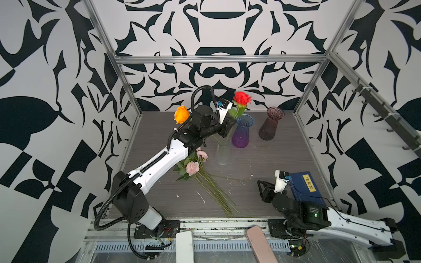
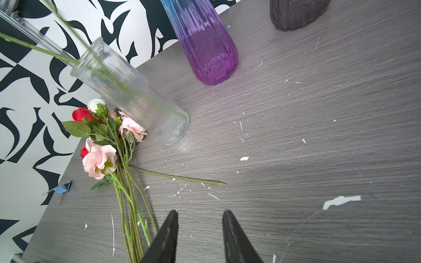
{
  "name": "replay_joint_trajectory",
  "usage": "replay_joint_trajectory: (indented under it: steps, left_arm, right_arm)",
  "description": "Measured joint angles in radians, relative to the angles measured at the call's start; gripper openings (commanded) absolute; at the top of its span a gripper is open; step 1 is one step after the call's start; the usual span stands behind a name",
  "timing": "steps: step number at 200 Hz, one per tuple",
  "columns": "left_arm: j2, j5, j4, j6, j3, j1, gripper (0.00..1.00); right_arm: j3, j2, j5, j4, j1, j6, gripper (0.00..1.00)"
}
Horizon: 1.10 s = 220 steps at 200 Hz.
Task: Arrange the flowers into the vase
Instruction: 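Lower the red rose stem into the purple gradient vase with the left gripper, then open the left gripper and move it back down to the bouquet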
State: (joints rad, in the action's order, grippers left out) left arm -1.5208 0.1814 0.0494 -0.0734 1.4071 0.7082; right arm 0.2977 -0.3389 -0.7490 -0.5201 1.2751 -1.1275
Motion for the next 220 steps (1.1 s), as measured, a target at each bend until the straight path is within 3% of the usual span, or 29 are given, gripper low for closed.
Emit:
replay_joint_trajectory:
  steps: [16, 65, 109, 163, 220]
  left_arm:
    - [0.033, -0.010, -0.001, -0.014, -0.034, 0.000, 0.62]
    - [0.153, -0.018, -0.002, -0.053, -0.052, 0.000, 0.64]
    - [0.342, 0.087, -0.032, -0.131, -0.121, 0.003, 0.75]
    - [0.698, 0.218, -0.059, -0.201, -0.478, 0.011, 0.74]
    - [1.041, 0.197, -0.053, -0.353, -0.866, 0.012, 0.72]
  right_arm:
    - [0.000, 0.000, 0.000, 0.000, 0.000, 0.000, 0.36]
    - [0.000, 0.000, 0.000, 0.000, 0.000, -0.004, 0.36]
    - [0.000, -0.015, 0.000, -0.002, 0.000, -0.008, 0.37]
    - [0.000, -0.056, 0.000, 0.000, 0.000, -0.015, 0.38]
    - [0.002, -0.156, 0.010, 0.025, -0.008, -0.017, 0.38]
